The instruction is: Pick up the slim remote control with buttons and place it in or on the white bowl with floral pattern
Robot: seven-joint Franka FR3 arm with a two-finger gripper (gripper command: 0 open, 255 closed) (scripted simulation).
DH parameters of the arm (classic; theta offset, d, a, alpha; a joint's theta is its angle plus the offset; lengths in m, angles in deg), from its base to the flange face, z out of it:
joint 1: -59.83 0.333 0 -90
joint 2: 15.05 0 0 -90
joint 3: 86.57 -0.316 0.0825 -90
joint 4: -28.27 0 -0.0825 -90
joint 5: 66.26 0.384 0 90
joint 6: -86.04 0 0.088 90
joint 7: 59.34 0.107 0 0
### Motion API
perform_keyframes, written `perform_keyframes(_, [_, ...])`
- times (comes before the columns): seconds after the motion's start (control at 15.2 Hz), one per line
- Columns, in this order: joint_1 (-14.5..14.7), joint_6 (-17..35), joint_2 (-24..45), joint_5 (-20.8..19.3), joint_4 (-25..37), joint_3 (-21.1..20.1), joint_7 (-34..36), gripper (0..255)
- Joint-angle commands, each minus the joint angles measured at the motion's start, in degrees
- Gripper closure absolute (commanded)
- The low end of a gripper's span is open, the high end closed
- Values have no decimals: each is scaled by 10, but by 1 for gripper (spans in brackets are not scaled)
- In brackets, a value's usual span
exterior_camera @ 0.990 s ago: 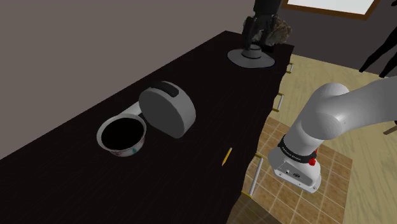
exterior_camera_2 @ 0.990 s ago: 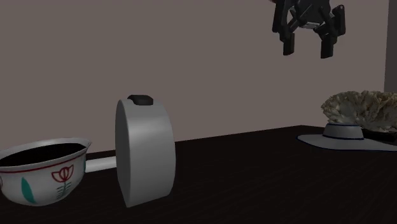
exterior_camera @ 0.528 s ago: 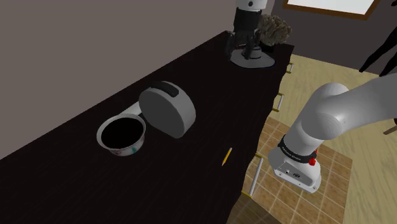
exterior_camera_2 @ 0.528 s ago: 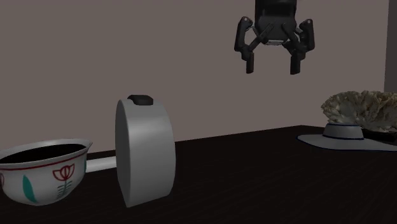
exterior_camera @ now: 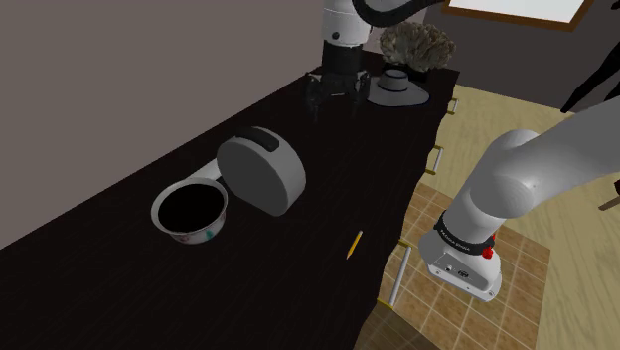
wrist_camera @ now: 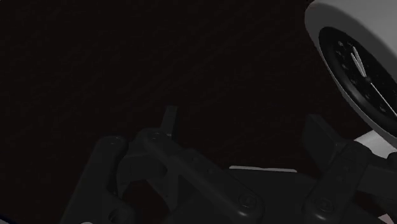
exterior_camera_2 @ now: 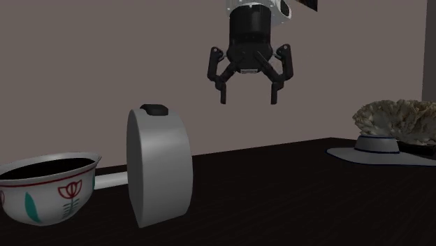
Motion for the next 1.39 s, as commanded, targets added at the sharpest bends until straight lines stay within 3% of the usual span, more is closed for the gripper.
perform_keyframes(0.0, [-5, 26, 38, 6, 16, -30, 52, 0])
perform_keyframes(0.4, [-26, 92, 162, -11, 79, -106, 202, 0])
perform_keyframes(0.79, [-39, 136, 313, -86, 174, -161, 369, 0])
perform_keyframes(1.06, [-22, 144, 422, -156, 256, -168, 480, 0])
perform_keyframes(1.32, [16, 135, 526, -215, 354, -150, 572, 0])
